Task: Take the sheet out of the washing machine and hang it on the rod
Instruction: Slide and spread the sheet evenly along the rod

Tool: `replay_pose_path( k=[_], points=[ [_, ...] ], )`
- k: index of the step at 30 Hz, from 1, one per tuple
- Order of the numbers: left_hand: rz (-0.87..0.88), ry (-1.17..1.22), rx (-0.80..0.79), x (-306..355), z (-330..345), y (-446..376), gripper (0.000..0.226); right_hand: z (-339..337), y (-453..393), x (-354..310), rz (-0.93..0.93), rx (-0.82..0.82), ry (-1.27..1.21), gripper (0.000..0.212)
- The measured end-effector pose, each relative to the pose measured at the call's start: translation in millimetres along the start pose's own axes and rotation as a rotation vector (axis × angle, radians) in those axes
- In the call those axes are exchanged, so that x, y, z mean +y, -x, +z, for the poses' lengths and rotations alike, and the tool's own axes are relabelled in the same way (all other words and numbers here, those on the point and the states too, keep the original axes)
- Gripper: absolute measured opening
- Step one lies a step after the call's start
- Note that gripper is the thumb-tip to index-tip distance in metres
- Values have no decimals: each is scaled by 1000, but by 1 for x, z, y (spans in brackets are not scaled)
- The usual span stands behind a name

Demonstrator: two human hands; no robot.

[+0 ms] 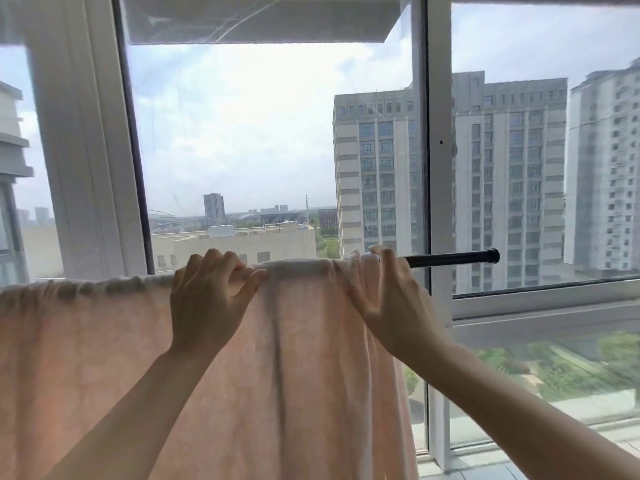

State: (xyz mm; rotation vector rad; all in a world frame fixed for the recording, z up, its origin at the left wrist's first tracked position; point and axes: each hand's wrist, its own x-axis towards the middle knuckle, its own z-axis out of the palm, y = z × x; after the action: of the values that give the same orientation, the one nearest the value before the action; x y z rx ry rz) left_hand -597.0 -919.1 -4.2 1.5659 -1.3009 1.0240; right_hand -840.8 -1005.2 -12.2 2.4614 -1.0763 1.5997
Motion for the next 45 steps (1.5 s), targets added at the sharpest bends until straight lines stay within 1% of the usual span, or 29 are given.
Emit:
replay_pose_path(
  k=[4,6,8,10,14,17,19,21,24,28,29,31,32,34,36,38,40,42,44,45],
  points=[
    [-3,14,-15,0,1,-2,39,5,-9,-17,75,-48,-23,53],
    [0,10,-19,-1,0,-3,39,10,-12,-24,85,-50,18,44],
    [3,3,-26,-2,-1,-3,39,14,-16,-27,73,-38,107,28],
    [9,0,-34,-3,-3,-3,37,15,-20,-27,47,-34,178,20],
    [1,48,-55,-5,-10,-6,28,8,-32,-28,5,-12,107,12],
    [-52,110,-68,-5,-16,-7,20,-6,-51,-21,42,65,99,16],
    [-96,135,-65,-6,-18,-8,18,-18,-60,-15,55,117,99,16],
    [-125,122,-48,-2,-18,-6,17,-25,-61,-10,42,130,123,18],
    [-164,141,-14,4,-17,-5,17,-31,-53,-3,41,77,159,26],
    [-224,208,48,4,-15,-5,15,-34,-41,10,48,-2,66,40],
    [-241,218,57,4,-15,-5,15,-34,-38,14,44,2,52,40],
    [-261,243,58,6,-17,-4,10,-33,-34,19,36,4,56,29],
    [-253,255,44,8,-19,-4,10,-32,-33,21,27,-2,68,23],
    [-199,214,-3,14,-20,-3,28,-31,-31,22,13,-21,81,19],
    [-128,123,-54,21,-18,-2,38,-30,-31,21,9,-34,93,19],
    [-46,110,-111,35,-14,-1,38,-29,-32,19,7,-46,121,18],
    [82,144,-173,52,-7,-2,36,-29,-31,18,-2,-41,186,15],
    [171,139,-196,66,2,-3,31,-27,-30,19,-7,-36,220,16],
    [165,110,-185,76,9,-7,25,-26,-29,20,-18,-48,253,23],
    [144,98,-181,79,12,-9,26,-26,-29,22,-34,-56,275,26]
  ],
)
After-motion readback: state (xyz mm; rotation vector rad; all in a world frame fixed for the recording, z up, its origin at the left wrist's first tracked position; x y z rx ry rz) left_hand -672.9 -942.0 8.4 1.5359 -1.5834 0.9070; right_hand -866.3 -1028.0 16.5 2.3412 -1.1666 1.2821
